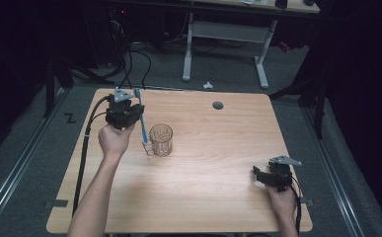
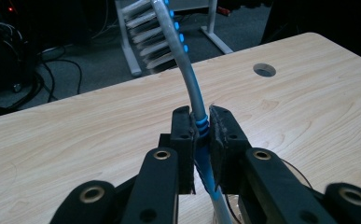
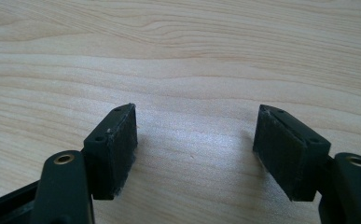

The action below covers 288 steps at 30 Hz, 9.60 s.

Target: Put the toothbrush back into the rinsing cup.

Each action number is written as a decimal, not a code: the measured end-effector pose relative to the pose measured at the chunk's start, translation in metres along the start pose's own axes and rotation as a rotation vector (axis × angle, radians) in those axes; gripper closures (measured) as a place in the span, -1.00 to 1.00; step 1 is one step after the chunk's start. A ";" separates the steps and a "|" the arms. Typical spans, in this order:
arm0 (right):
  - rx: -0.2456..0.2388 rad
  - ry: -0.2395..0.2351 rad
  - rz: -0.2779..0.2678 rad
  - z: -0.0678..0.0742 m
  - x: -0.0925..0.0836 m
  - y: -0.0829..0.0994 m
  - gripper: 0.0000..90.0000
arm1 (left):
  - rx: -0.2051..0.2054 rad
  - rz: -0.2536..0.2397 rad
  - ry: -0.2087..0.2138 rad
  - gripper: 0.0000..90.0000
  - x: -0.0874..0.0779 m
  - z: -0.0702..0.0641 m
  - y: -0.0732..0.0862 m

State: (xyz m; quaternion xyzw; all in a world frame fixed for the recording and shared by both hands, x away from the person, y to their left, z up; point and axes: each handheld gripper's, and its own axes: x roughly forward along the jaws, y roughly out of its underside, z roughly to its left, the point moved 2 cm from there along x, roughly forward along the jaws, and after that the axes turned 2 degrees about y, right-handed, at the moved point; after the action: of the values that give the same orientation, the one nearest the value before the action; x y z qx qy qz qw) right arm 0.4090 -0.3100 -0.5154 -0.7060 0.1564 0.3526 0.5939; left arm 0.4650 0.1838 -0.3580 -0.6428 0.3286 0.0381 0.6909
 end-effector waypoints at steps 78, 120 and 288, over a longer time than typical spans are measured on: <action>0.000 -0.001 0.001 0.000 0.000 0.000 -0.32 | 0.087 0.034 0.024 0.78 -0.013 -0.022 0.034; 0.000 -0.001 0.001 0.000 0.000 0.000 -0.32 | 0.170 -0.002 -0.027 0.79 -0.004 -0.032 0.058; -0.001 -0.001 0.000 0.000 0.000 0.000 -0.32 | -0.220 0.045 0.058 -0.09 -0.038 0.008 0.158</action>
State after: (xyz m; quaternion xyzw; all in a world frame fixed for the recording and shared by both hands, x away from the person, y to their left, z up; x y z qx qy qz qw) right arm 0.4089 -0.3096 -0.5155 -0.7061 0.1559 0.3531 0.5937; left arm 0.3638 0.2320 -0.4759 -0.7082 0.3566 0.0706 0.6052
